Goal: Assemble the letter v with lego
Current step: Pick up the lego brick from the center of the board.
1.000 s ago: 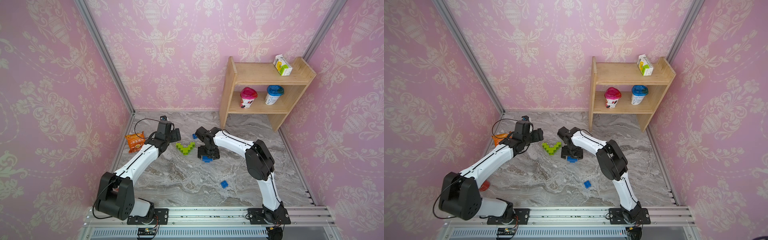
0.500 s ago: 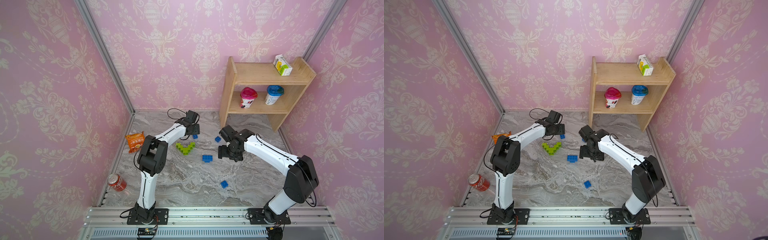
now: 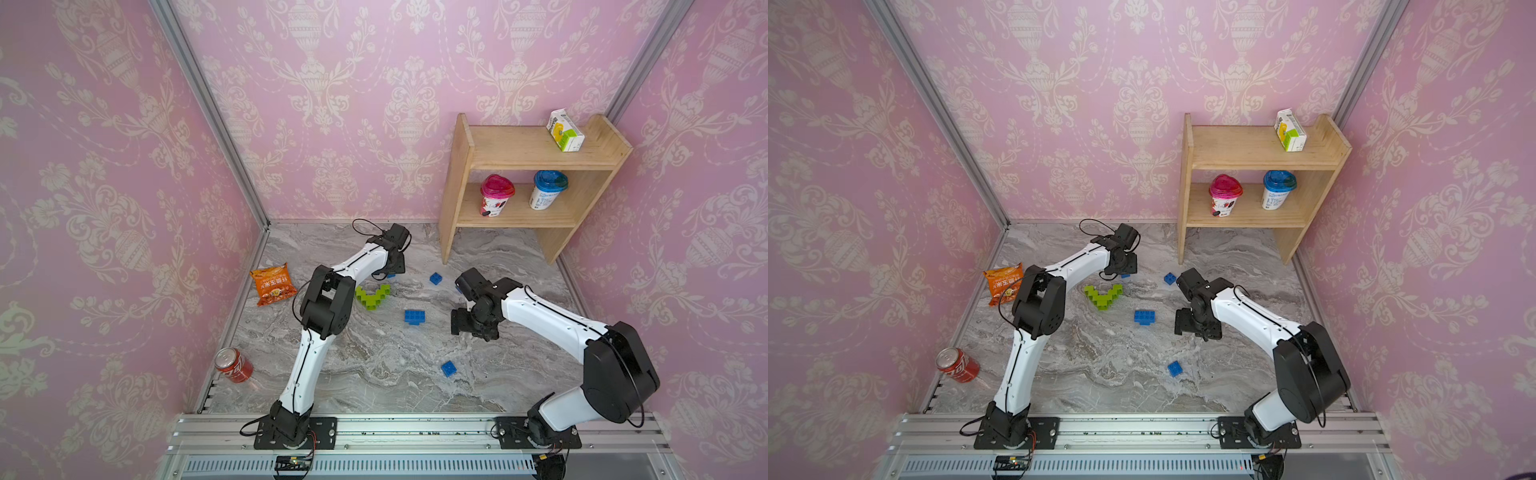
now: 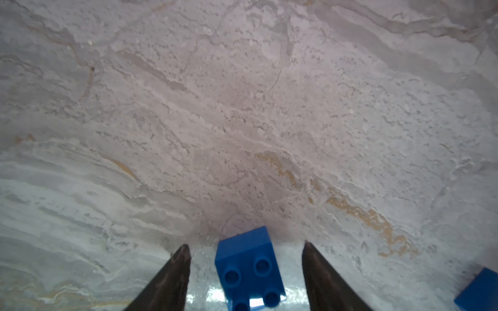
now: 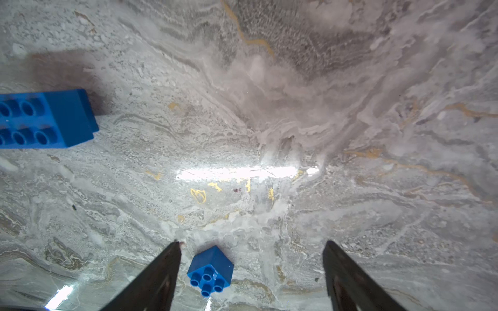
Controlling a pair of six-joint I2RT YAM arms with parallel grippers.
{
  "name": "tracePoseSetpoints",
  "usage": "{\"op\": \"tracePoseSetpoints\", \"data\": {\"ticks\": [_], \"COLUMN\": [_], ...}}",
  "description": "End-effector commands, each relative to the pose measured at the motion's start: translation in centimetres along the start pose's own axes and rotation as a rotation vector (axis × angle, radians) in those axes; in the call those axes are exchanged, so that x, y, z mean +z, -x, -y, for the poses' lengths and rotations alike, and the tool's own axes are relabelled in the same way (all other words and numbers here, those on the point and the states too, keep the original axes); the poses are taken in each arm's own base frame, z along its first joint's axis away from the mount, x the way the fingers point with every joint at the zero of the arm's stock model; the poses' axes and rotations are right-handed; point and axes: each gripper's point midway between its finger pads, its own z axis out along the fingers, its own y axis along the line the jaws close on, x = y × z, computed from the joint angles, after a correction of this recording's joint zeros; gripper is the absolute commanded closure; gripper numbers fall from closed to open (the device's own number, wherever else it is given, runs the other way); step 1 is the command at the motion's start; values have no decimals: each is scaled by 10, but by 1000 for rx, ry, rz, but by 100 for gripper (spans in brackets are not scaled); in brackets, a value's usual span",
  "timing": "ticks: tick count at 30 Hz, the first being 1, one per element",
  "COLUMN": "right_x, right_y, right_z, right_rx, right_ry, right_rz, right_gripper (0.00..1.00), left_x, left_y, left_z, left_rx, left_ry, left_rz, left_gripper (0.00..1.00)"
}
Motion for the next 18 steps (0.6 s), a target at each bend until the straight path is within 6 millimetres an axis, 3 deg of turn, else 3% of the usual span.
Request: {"op": "tracePoseSetpoints", "data": {"ticks": [1, 5, 10, 15, 18], "right_x": [-3, -2, -4, -8, -10], "right_y": [0, -3, -7, -13, -18], "right_z": [4, 12, 28, 49, 64], "right_rx": [3, -6, 28, 95, 139], "right_ry": [37, 45, 41, 48, 43], "right_rz": [17, 18, 17, 23, 27], "right_gripper": [16, 16, 16, 17, 17], "left_x": [11, 17, 6, -28, -60], "left_y": [-11, -15, -12, 0, 2], "left_z": [-10, -11, -3, 19, 39], "left_rx": [-10, -16, -18, 20, 50], "left_ry": [80, 95, 87, 53, 16], "left_rz": [-44, -56, -44, 2, 37], "left_gripper": [39, 52, 71, 78, 78]}}
